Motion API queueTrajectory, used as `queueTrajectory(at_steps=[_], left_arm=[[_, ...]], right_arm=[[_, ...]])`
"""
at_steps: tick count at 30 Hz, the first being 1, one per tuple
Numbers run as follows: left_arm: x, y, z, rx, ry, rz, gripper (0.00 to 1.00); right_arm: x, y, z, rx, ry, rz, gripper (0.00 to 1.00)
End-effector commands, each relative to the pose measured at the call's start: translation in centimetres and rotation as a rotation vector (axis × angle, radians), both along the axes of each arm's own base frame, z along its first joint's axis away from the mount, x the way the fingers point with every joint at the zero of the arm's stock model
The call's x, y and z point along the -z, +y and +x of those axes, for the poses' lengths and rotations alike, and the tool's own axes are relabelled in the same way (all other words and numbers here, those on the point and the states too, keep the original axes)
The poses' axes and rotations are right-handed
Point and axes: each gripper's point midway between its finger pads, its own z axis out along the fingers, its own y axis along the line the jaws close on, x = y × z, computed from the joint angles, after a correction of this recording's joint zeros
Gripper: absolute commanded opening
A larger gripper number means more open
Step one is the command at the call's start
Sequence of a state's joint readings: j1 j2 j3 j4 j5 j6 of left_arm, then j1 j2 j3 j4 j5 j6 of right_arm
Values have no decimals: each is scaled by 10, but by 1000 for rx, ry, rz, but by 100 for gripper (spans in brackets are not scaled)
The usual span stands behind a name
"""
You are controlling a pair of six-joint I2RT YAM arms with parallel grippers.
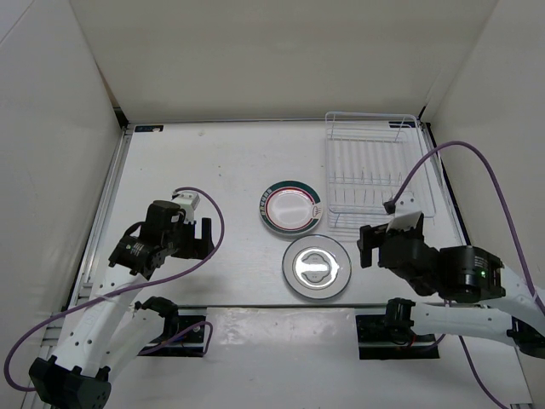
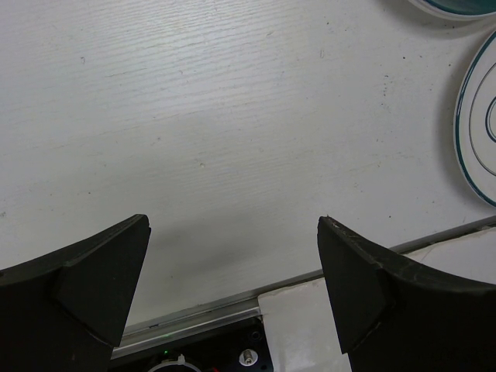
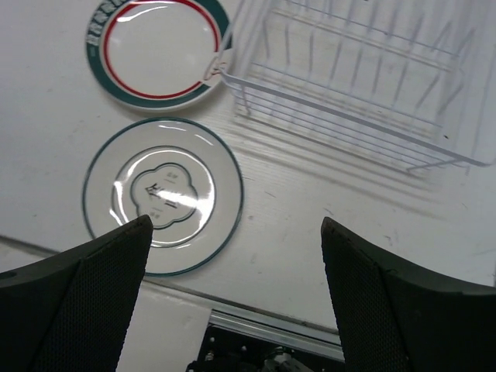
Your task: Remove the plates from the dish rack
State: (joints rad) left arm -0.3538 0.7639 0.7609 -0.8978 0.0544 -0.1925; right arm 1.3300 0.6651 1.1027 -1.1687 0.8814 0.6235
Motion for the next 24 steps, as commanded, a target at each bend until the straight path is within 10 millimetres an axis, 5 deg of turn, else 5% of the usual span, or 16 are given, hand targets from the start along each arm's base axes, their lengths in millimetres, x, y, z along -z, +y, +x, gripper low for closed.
queueTrajectory(at_steps=[1, 15, 24], left_arm=[[-4, -4, -1, 10, -5, -21, 100], [-1, -5, -1, 12, 7, -20, 100], [-2, -5, -1, 14, 7, -24, 100]], right_arm=[[-4, -31, 10, 153, -57, -54, 90], [23, -24, 16, 176, -42, -253, 90], [35, 41, 14, -25, 40, -348, 90]])
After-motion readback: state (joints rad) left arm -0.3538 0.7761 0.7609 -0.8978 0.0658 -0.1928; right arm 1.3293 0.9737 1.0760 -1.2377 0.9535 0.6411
